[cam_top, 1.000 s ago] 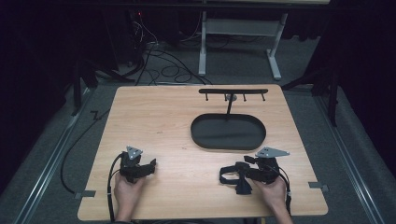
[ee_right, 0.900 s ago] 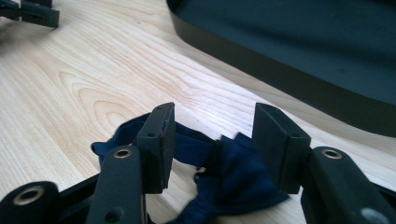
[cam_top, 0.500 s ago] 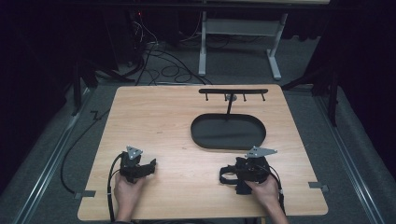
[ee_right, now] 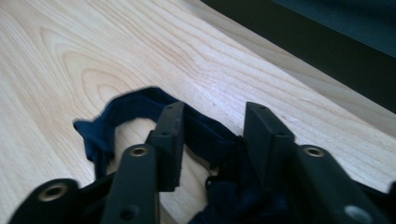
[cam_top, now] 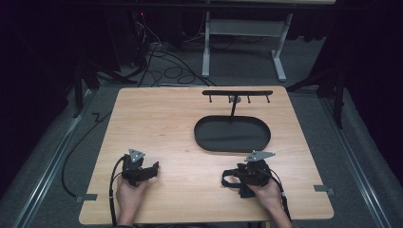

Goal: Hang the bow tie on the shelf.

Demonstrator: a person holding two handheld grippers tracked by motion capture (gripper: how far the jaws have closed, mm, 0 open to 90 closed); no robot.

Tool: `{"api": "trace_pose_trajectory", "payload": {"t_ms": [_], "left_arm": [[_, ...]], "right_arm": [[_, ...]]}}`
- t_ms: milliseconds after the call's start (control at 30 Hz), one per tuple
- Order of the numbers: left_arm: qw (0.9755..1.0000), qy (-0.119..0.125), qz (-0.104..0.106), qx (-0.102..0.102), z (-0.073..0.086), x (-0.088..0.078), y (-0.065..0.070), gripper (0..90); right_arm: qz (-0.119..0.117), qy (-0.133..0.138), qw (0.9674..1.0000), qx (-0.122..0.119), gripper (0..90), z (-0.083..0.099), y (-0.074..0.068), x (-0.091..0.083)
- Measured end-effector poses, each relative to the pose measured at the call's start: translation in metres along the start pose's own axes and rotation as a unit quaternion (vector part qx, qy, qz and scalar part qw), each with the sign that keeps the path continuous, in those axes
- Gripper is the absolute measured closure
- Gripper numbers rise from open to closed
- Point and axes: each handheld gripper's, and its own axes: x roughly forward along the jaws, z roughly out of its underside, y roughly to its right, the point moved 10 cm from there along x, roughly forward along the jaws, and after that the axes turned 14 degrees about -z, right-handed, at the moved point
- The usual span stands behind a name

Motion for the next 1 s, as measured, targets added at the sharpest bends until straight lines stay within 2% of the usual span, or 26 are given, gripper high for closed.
{"api": "trace_pose_trajectory", "payload": {"t_ms": [267, 400, 567, 667, 1000], "left_arm": [[1.0000, 0.000, 0.000, 0.000, 0.000, 0.000, 0.000, 22.1], [1.0000, 0.000, 0.000, 0.000, 0.000, 0.000, 0.000, 22.1], [1.0000, 0.000, 0.000, 0.000, 0.000, 0.000, 0.000, 22.1], [1.0000, 0.000, 0.000, 0.000, 0.000, 0.000, 0.000, 22.1], [1.0000, 0.000, 0.000, 0.000, 0.000, 0.000, 0.000, 22.1]], "right_arm": [[0.012, -0.010, 0.9996, -0.023, 88.0, 0.003, 0.001, -0.002], [0.013, -0.009, 0.9995, -0.028, 90.0, 0.003, 0.000, -0.002], [0.017, 0.009, 0.9996, -0.020, 90.0, 0.001, 0.002, -0.008], [0.026, 0.026, 0.9992, -0.015, 90.0, -0.003, 0.005, -0.020], [0.044, 0.057, 0.9973, -0.013, 90.0, -0.011, 0.011, -0.041]]}}
